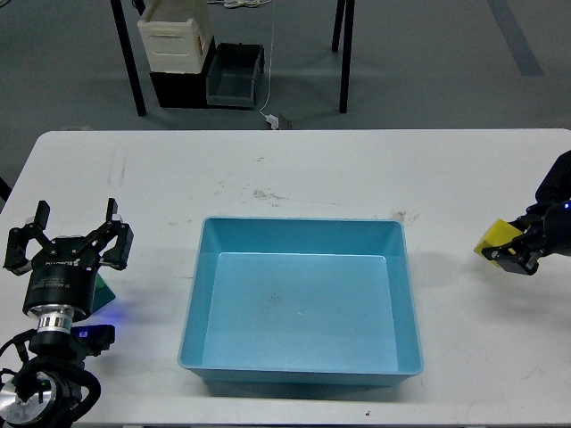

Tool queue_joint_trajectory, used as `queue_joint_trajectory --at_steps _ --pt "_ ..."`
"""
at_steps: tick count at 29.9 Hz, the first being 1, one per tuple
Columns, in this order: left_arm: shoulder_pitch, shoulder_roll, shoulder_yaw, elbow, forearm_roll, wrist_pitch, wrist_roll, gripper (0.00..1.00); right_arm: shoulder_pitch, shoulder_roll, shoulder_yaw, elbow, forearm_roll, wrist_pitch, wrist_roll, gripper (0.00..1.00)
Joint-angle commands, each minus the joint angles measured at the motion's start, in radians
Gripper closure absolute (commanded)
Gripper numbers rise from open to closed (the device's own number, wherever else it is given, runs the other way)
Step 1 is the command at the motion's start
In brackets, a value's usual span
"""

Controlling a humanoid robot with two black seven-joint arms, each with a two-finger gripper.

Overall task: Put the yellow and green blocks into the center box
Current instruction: 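Lift the yellow cube and carry it over the blue box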

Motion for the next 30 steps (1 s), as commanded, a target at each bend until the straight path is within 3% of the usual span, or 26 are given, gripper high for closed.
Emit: queue_joint_trajectory --at_steps 1,8,15,21,30 --pt "-0.001 0.0 0.0 0.0 -0.001 -0.002 0.0 0.0 0.151 0.003 -0.001 0.01 0.005 0.002 0.0 0.96" --pt "-0.006 0.003 -0.003 0.0 0.0 -0.003 0.0 0.0 0.397 0.124 -0.065 0.077 0.069 0.104 0.0 0.96" --pt "-0.008 0.002 -0.012 0.0 0.0 -0.003 -0.011 0.0 0.578 0.283 -0.197 0.151 0.197 0.105 0.0 0.96" --pt "-0.008 0.0 -0.012 0.0 0.0 -0.003 -0.04 0.0 0.574 0.447 -0.266 0.151 0.206 0.105 0.0 0.95" --pt "-0.023 0.002 -0.018 0.029 0.002 -0.003 -0.041 0.0 0.477 0.649 -0.349 0.11 0.191 0.105 0.0 0.93"
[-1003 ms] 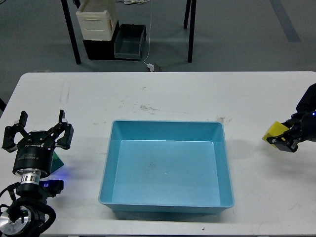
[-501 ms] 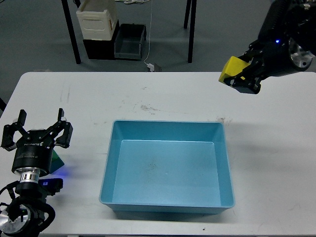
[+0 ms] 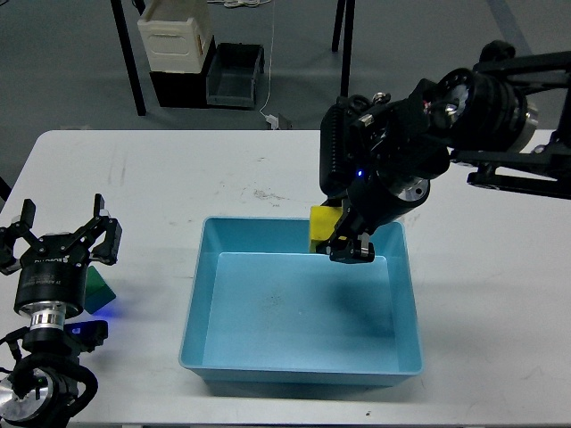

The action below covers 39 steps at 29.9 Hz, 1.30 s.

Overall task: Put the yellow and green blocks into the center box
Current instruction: 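Lift the yellow cube and carry it over the blue box, then lower the yellow cube into the box and open the right gripper, then withdraw the right arm up and away from the box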

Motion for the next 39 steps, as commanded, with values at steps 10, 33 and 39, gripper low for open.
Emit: queue_joint_trajectory --at_steps 10,33,39 --pt "-0.009 -0.001 0.0 0.014 -0.001 0.001 -0.005 0.0 -0.187 0.186 -0.079 -0.187 -0.026 0.0 0.0 0.71" --pt "-0.101 0.272 0.017 0.029 0.04 0.001 0.007 0.0 -0.26 -0.015 0.275 -0.215 0.143 -0.024 0.0 0.05" --pt "-0.202 0.423 0.034 0.107 0.254 0.038 0.031 0.0 -0.426 -0.063 0.633 -0.212 0.155 -0.103 0.0 0.05"
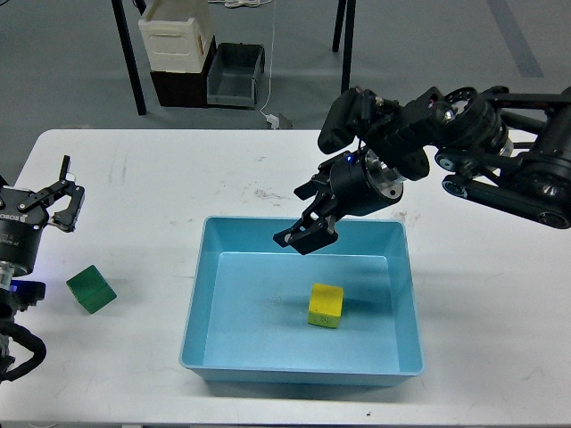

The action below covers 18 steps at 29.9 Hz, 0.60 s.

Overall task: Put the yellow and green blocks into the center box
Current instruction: 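Withdraw the right arm up and away from the box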

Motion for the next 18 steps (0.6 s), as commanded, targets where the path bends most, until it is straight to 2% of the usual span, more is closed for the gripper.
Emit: queue_joint_trajectory --at_steps 1,6,7,9,11,12,14,18 --pt "-0.066 0.095 0.017 0.046 0.135 0.028 0.025 0.0 -0.134 -0.002 0.243 0.009 0.007 -0.085 0.0 0.05" --pt "-0.149 0.184 0.037 0.128 0.322 0.013 0.029 0.0 -0.304 0.041 0.496 0.051 0.008 -0.204 0.0 0.05" --pt "-0.163 0.201 0.039 0.139 0.379 -0.004 0.026 0.0 -0.333 0.046 0.536 0.067 0.01 -0.226 0.0 0.05" --pt "-0.185 0.227 0.03 0.145 0.544 -0.094 0.007 0.0 -0.413 0.051 0.626 0.104 0.022 -0.284 0.0 0.05" --pt "-0.206 0.233 0.01 0.147 0.699 -0.174 -0.072 0.0 -0.493 0.054 0.697 0.148 0.066 -0.324 0.0 0.05" --pt "-0.23 0.236 0.002 0.148 0.774 -0.179 -0.139 0.0 -0.531 0.054 0.734 0.177 0.1 -0.333 -0.004 0.05" --pt "-0.272 0.26 0.005 0.148 0.92 -0.179 -0.149 0.0 -0.608 0.051 0.813 0.219 0.16 -0.338 -0.037 0.05" --pt "-0.315 0.327 0.007 0.148 1.247 -0.179 -0.149 0.0 -0.801 0.058 1.008 0.269 0.237 -0.338 -0.06 0.04"
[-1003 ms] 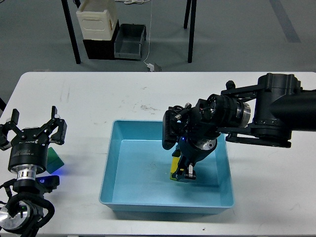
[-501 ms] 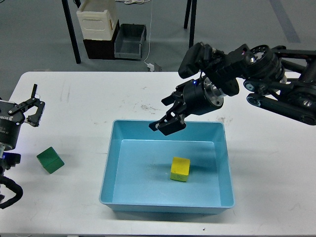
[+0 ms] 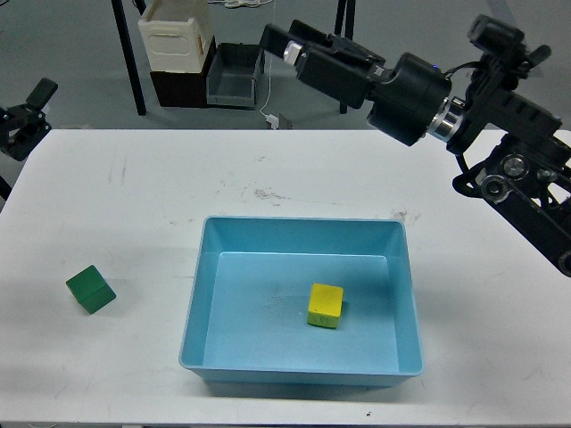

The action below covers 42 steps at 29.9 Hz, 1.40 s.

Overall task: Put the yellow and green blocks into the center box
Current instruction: 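Withdraw the right arm up and away from the box, then lower the left gripper onto the green cube and close it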

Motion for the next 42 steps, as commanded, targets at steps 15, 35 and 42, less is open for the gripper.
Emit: queue_joint_trajectory --at_steps 15,35,42 --pt "-0.072 0.276 0.132 -0.153 0.863 0.067 -0.005 0.05 -0.618 0.113 0.485 0.155 0.125 -0.056 -0.018 0.02" --pt "-0.186 0.368 0.659 -0.173 1.328 0.081 -0.005 0.04 -0.742 0.059 0.519 0.158 0.245 -0.05 -0.015 0.02" --pt "-0.244 0.304 0.731 -0.075 1.328 0.081 -0.005 0.04 -0.771 0.059 0.517 0.17 0.245 -0.049 -0.003 0.02"
